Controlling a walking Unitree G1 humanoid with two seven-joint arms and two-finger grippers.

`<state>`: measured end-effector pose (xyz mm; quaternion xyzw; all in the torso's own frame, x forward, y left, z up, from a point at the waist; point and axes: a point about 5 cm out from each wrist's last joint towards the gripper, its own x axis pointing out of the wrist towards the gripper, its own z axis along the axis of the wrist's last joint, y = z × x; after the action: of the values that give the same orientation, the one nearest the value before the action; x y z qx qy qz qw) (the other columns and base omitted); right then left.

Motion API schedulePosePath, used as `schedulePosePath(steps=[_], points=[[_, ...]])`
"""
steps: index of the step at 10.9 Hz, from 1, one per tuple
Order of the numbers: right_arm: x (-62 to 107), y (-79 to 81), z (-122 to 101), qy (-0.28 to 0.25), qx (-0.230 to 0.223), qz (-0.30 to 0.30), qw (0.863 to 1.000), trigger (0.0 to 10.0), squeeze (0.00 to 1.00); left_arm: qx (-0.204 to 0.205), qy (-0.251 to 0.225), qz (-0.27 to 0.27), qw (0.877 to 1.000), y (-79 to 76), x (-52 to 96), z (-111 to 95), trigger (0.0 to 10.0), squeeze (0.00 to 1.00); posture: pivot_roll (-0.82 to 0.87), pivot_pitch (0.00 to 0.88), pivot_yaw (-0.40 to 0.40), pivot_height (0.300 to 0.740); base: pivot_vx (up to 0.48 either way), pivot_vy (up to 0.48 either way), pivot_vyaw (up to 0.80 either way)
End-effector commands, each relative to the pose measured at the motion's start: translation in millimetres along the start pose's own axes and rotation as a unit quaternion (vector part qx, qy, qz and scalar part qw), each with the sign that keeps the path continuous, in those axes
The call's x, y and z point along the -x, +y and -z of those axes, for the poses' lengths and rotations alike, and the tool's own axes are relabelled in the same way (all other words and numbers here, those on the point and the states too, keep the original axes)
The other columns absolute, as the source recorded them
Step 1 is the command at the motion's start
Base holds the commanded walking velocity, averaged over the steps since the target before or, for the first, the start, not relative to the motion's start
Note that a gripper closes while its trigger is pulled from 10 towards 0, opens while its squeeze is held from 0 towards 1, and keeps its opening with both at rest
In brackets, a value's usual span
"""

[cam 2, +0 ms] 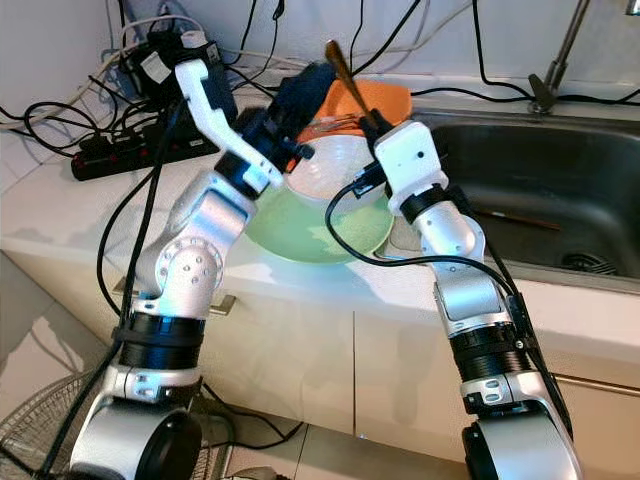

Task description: Kitchen organization

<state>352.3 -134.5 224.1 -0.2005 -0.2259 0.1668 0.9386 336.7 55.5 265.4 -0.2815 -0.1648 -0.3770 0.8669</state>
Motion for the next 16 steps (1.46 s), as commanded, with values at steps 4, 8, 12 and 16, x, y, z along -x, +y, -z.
schedulePosePath(steps=[4, 8, 12, 16], points=[[-4.6, -47.7, -2.1, 0.007, -0.005, 0.115, 0.993, 0.0, 0.00, -0.051, 0.019, -0.055, 0.997, 19.6, 15.2, 2.2, 10.0, 0.00, 0.05, 0.000, 0.099, 0.740, 0.000, 0.000, 0.00], [2.6, -68.6, 21.3, 0.059, -0.050, 0.205, 0.976, 4.5, 0.00, -0.182, 0.063, -0.160, 0.968, 58.0, 48.0, -2.9, 10.0, 0.00, 0.07, 0.000, 0.094, 0.740, 0.000, 0.000, 0.00], [9.6, -68.8, 40.0, 0.095, -0.060, 0.234, 0.966, 10.0, 0.00, -0.193, 0.084, -0.227, 0.951, 83.8, 90.7, 5.1, 10.0, 0.00, 0.07, 0.000, 0.093, 0.740, 0.000, 0.000, 0.00], [21.3, -65.0, 63.7, 0.143, -0.064, 0.255, 0.954, 10.0, 0.00, -0.180, 0.179, -0.195, 0.947, 86.2, 117.5, 16.2, 10.0, 0.00, 0.09, 0.000, 0.093, 0.740, 0.000, 0.000, 0.00]])
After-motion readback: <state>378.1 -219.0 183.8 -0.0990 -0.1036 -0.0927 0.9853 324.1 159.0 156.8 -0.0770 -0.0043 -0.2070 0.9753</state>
